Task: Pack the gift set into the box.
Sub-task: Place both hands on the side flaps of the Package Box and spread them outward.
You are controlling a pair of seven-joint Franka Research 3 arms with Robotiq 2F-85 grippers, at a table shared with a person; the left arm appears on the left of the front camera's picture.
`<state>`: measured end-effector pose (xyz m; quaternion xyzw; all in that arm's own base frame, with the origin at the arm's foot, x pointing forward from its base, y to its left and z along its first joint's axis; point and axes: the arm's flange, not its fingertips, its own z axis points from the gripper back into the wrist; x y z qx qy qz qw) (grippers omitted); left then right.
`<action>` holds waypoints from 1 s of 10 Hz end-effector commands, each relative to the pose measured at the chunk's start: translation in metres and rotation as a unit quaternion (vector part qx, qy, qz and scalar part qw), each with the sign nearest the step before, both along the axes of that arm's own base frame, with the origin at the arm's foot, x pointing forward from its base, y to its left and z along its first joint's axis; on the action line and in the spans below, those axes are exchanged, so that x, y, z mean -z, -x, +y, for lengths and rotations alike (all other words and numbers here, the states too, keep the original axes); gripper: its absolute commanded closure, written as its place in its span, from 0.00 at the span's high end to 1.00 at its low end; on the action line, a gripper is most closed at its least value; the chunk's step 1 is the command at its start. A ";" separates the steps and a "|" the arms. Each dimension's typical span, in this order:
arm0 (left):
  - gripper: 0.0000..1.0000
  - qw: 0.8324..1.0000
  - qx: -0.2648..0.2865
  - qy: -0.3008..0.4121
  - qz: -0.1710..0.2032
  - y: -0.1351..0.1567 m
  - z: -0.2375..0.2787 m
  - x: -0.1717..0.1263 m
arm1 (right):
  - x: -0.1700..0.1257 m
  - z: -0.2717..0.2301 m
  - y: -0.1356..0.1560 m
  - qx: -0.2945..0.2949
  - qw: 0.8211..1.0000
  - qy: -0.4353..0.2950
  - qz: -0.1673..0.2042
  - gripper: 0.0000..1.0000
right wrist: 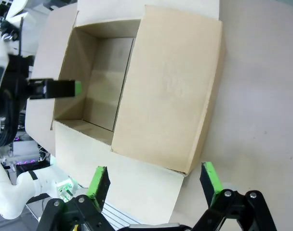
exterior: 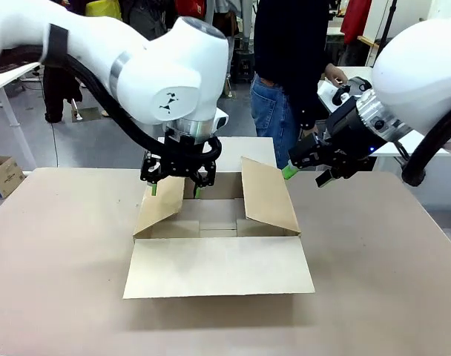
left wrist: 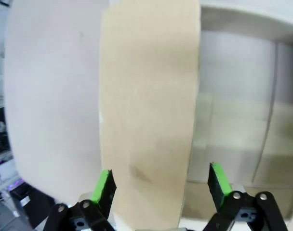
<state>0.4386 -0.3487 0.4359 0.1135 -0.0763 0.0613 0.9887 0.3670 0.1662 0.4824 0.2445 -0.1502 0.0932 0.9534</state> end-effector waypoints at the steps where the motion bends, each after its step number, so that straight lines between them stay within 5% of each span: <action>1: 1.00 0.999 -0.022 -0.013 -0.020 -0.014 -0.010 -0.002 | -0.002 0.000 0.000 -0.003 1.000 -0.002 0.001 1.00; 7: 1.00 1.000 -0.014 -0.006 -0.009 -0.014 -0.010 0.006 | -0.002 0.000 0.000 -0.003 1.000 -0.002 0.001 1.00; 10: 1.00 0.996 -0.031 -0.076 -0.022 -0.008 0.010 -0.014 | -0.002 0.000 0.000 -0.003 1.000 -0.002 0.001 1.00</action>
